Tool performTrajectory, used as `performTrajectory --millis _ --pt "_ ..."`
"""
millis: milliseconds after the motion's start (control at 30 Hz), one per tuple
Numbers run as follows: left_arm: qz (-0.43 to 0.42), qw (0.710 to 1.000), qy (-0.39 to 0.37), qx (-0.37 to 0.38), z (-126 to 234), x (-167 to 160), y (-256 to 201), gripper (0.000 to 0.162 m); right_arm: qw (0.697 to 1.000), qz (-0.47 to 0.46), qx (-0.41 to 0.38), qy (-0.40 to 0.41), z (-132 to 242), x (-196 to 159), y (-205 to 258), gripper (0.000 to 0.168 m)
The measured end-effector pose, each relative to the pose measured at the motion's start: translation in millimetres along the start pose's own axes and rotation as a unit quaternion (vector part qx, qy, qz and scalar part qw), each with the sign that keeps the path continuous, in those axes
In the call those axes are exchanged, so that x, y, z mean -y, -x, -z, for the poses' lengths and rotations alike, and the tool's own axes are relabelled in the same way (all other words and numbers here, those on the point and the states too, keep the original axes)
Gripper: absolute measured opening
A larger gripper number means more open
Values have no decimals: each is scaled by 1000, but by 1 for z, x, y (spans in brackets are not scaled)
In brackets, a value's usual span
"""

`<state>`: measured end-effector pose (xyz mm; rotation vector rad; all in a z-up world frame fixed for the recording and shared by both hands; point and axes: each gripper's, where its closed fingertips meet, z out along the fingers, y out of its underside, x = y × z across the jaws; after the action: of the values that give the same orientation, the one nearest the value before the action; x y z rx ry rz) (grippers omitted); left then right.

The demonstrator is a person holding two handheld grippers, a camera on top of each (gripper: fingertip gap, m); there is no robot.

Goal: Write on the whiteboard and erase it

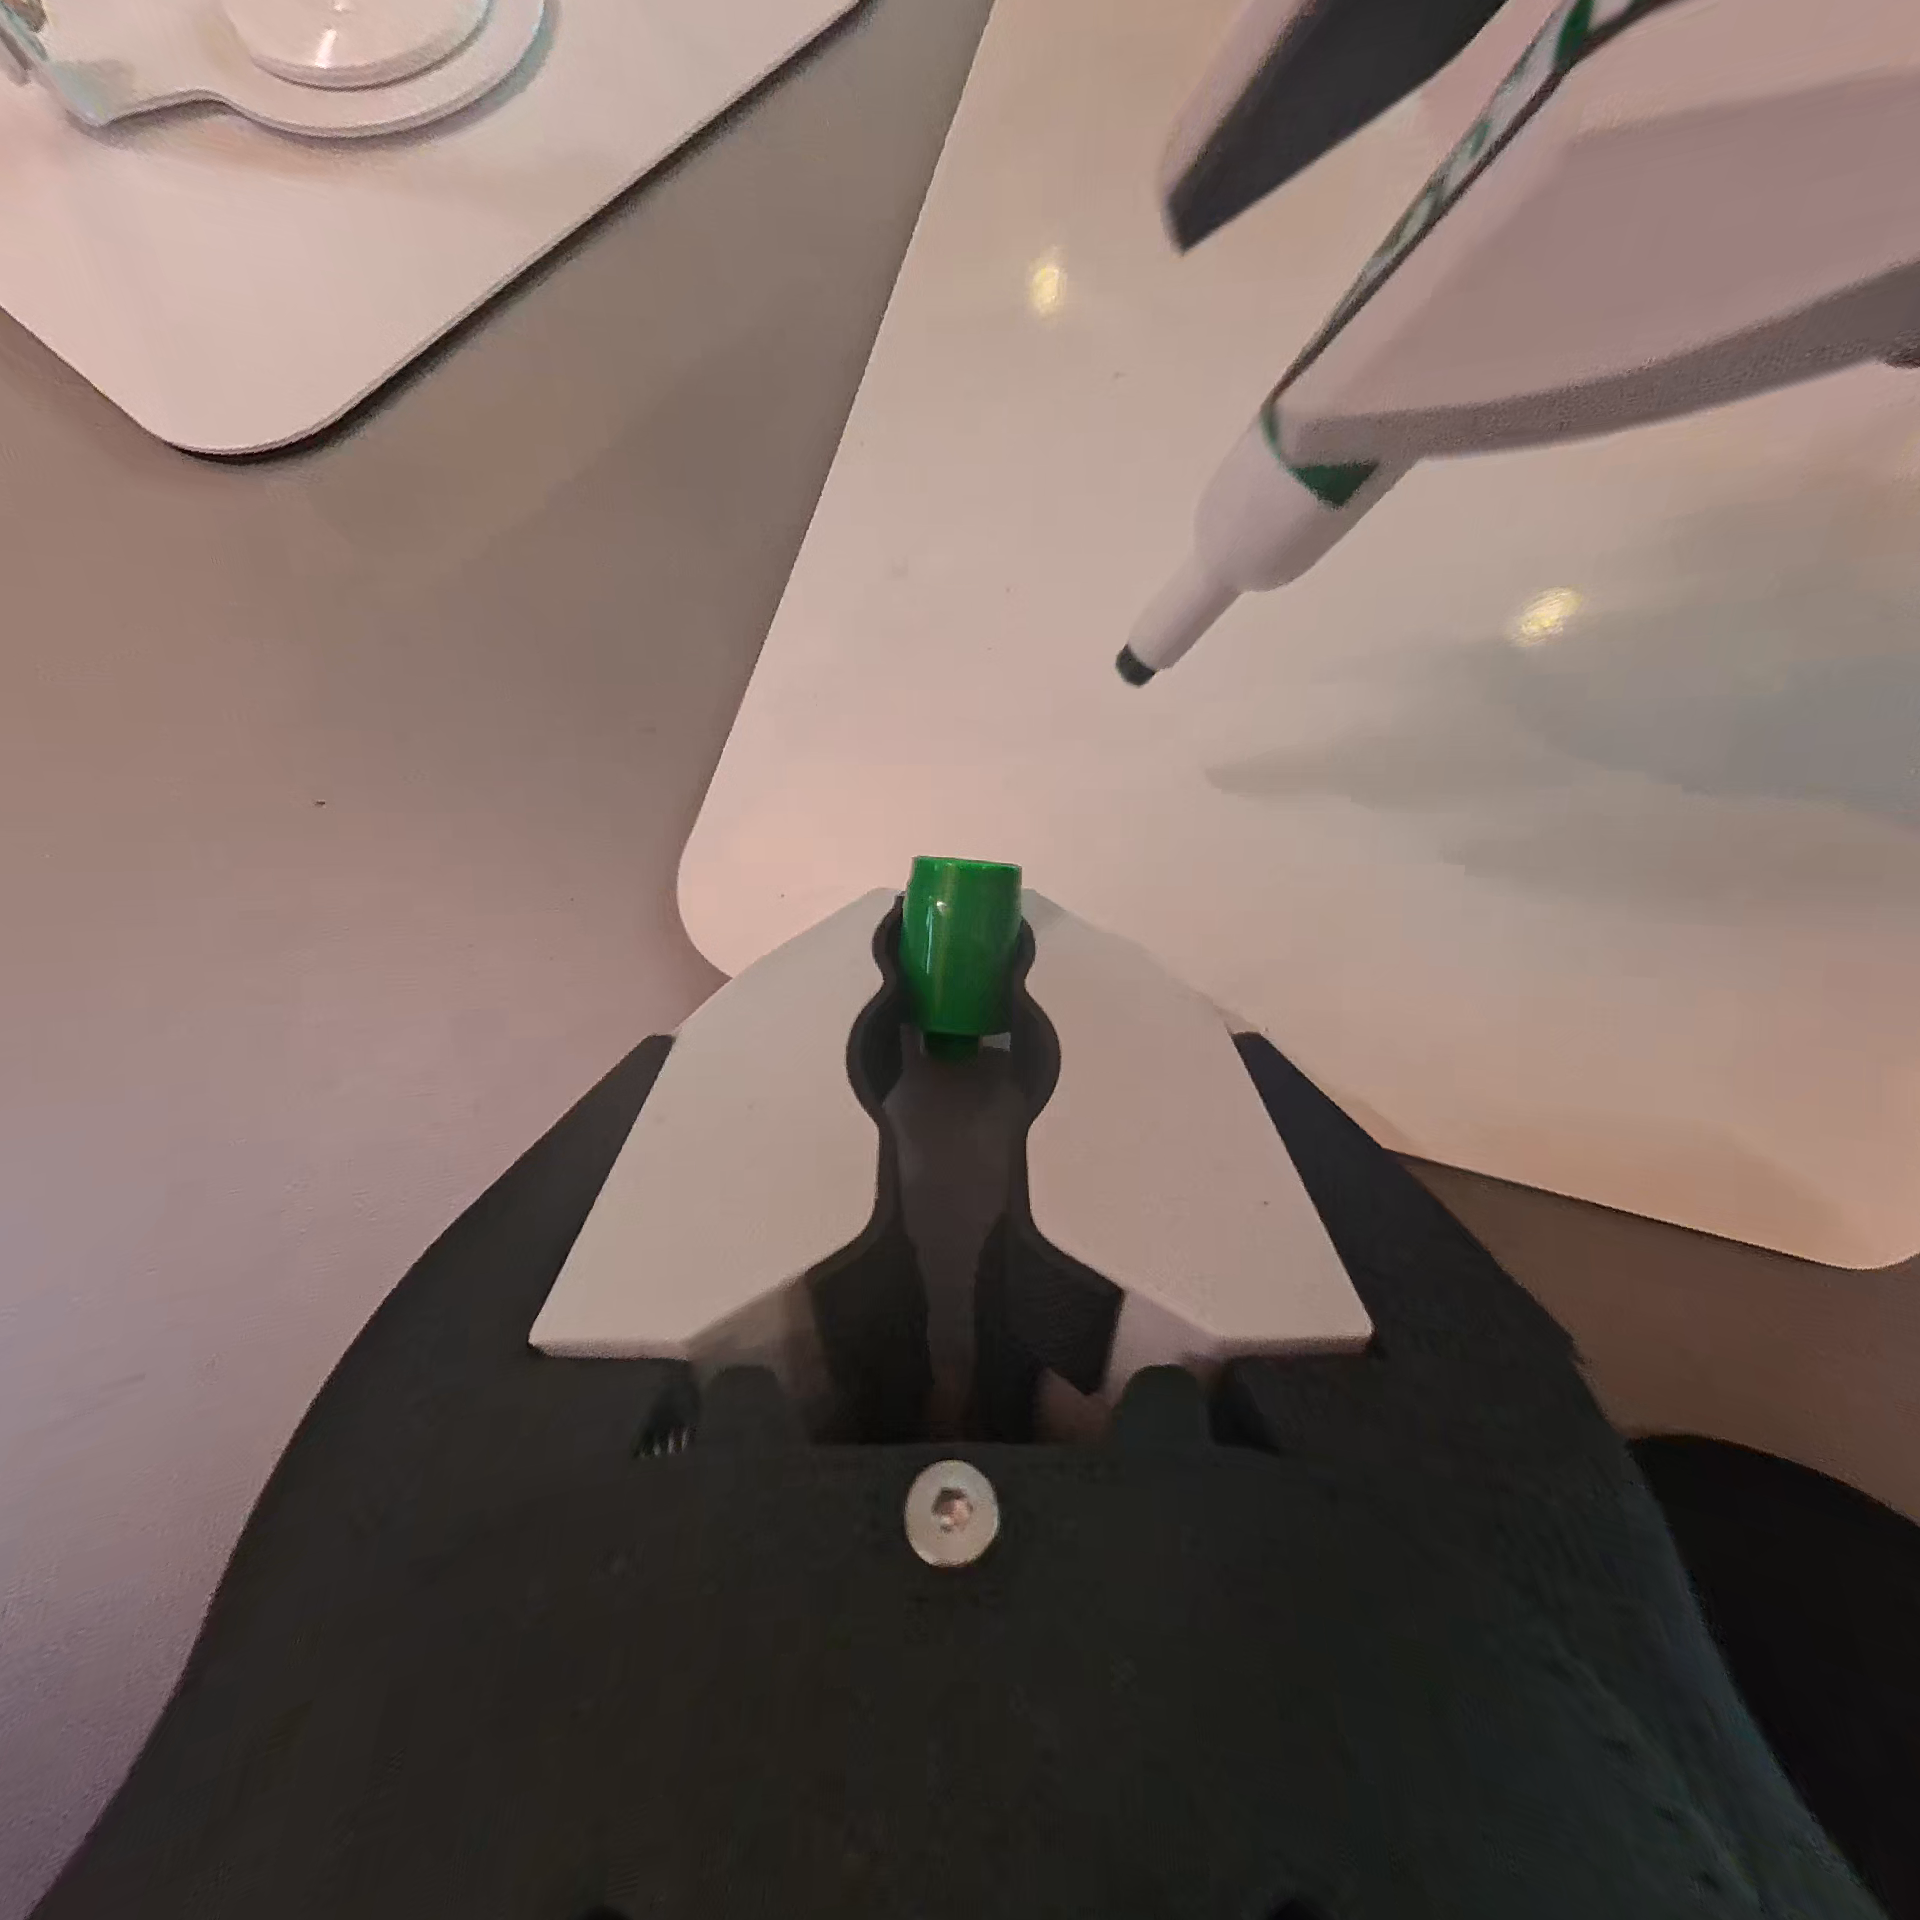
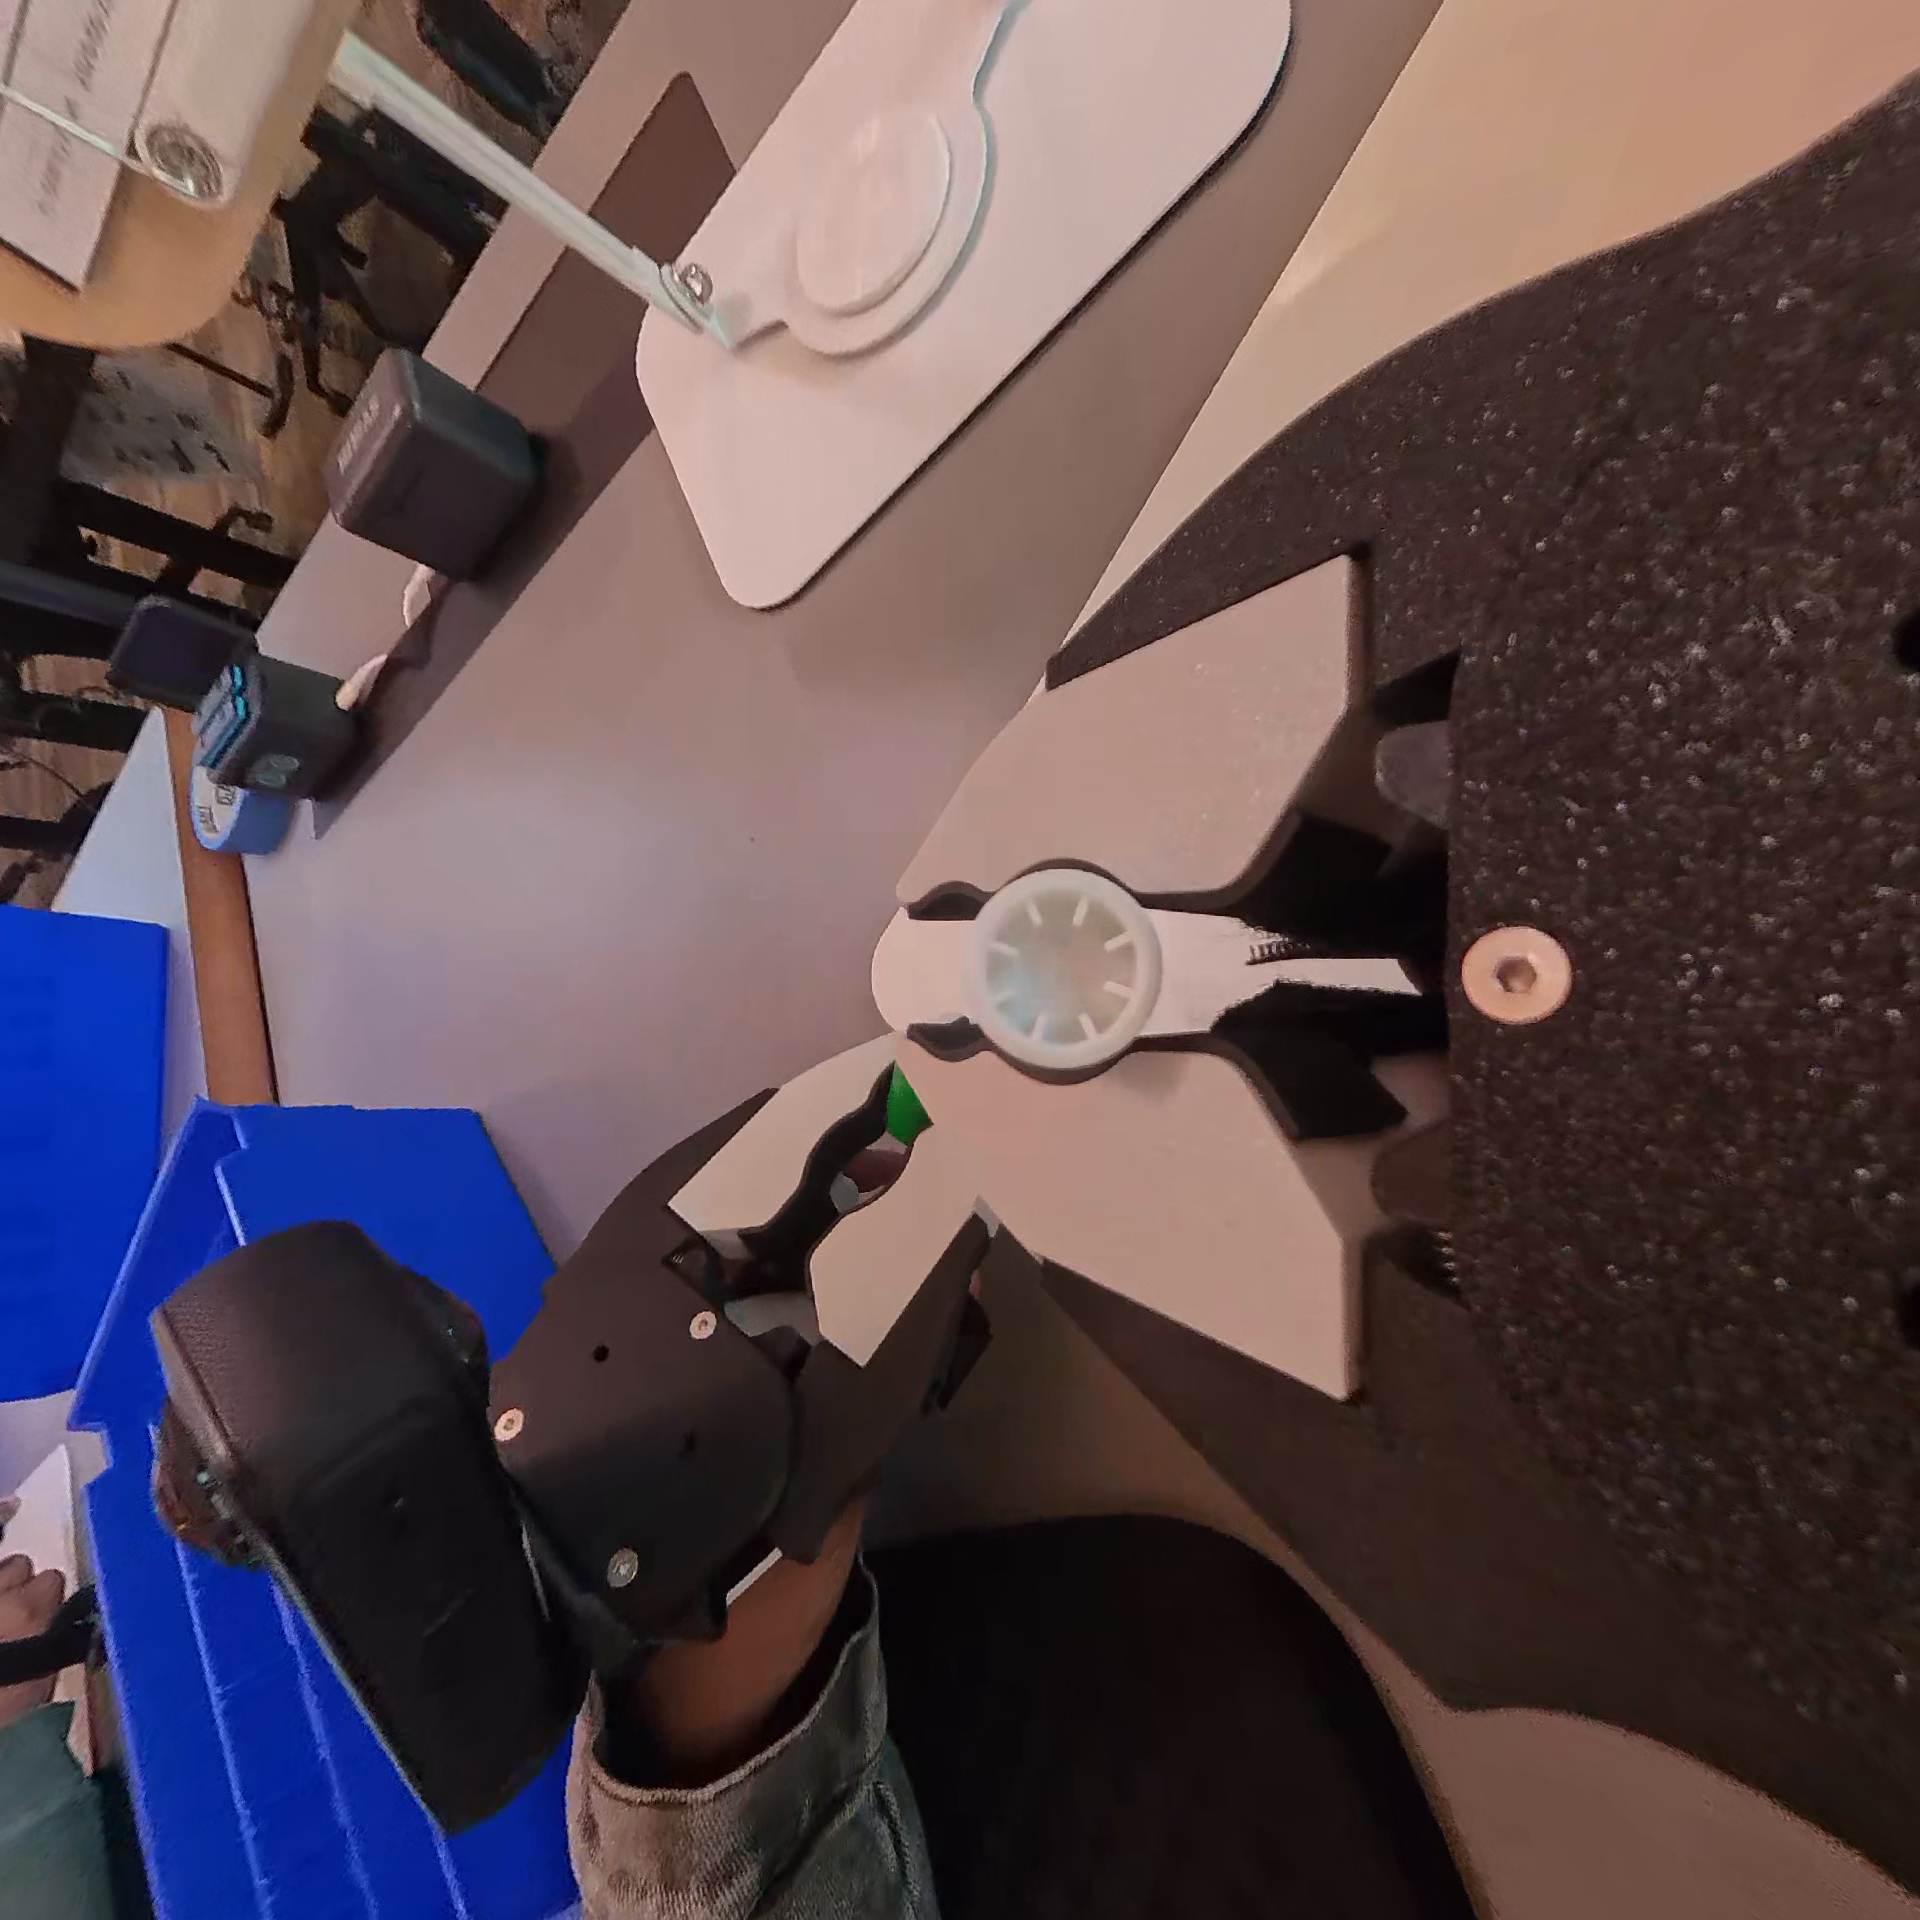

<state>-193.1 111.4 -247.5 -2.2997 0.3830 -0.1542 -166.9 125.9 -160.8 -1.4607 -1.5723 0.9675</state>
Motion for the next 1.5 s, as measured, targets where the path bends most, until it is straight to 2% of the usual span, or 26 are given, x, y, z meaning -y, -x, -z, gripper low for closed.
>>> performTrajectory --millis 167,467,767,933,1167,1500 --pt "-1 1000 4 3 -1 -2 1 16 999 19 15 36 -15 -12 10 20" --pt "1 1000 3 6 -1 -2 3 16 998 12 4 54 -28 -24 12 20" --pt "-2 1000 4 7 -1 -2 3 16 996 -2 21 84 3 -36 48 19" --pt "-4 1000 3 6 -1 -2 2 16 999 -16 -6 37 -8 -20 22 20" --pt "-7 1000 3 7 -1 -2 2 16 999 -32 -10 37 -29 -24 6 20" --pt "-8 1000 3 6 -1 -1 1 16 997 -34 -29 68 3 -39 6 19"
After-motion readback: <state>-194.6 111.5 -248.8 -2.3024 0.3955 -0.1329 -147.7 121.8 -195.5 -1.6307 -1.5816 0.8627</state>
